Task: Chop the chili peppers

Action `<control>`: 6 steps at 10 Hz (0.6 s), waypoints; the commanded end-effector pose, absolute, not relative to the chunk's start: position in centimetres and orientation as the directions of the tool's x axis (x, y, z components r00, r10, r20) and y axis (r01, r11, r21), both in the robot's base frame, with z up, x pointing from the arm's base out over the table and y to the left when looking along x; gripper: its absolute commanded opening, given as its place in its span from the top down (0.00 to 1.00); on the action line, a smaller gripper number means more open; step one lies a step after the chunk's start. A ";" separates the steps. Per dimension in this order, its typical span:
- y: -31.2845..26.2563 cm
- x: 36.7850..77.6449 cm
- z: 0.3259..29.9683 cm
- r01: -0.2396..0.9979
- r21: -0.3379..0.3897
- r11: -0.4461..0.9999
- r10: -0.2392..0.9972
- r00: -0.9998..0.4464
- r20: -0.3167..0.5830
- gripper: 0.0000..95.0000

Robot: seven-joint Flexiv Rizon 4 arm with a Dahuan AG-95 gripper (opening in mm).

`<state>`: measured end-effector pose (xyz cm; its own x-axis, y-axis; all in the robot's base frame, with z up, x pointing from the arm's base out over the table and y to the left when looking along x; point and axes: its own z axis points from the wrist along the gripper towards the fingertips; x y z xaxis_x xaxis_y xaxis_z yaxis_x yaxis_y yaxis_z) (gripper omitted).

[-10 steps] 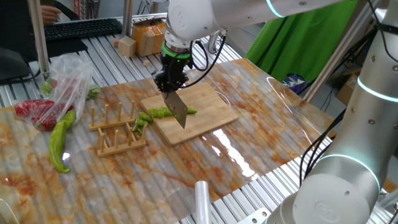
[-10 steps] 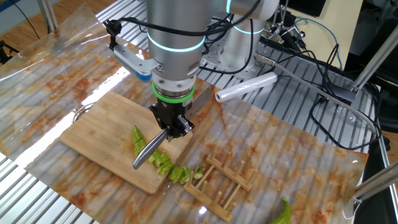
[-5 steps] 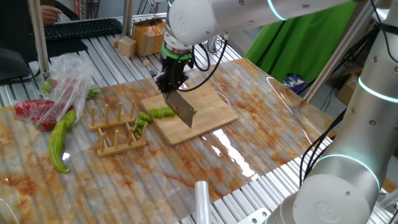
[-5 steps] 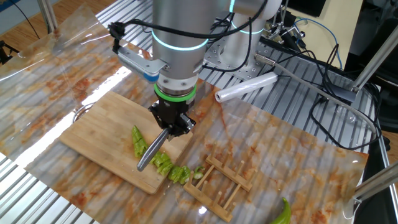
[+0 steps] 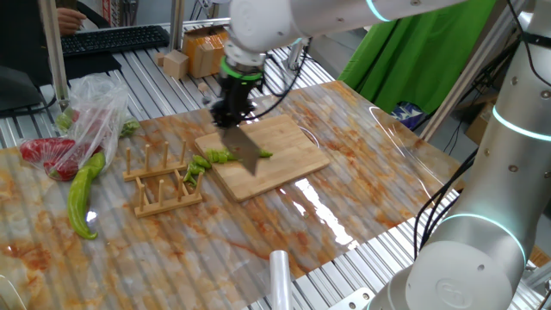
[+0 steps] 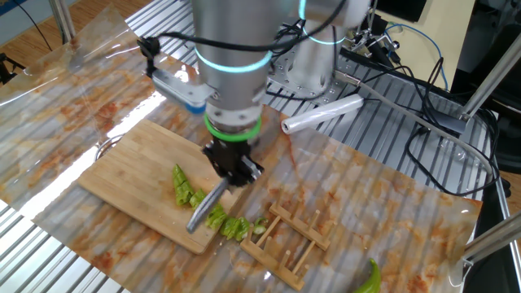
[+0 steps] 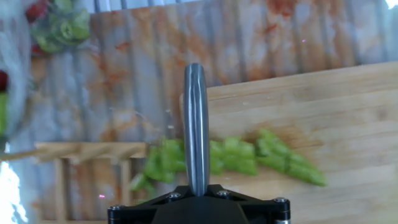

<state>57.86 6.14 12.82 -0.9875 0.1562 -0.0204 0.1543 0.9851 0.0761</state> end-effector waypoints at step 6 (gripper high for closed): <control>12.9 61.5 13.4 0.238 0.071 0.969 0.242 -0.969 -0.057 1.00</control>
<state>61.77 13.23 13.17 -0.9689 0.2403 -0.0585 0.2361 0.9692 0.0700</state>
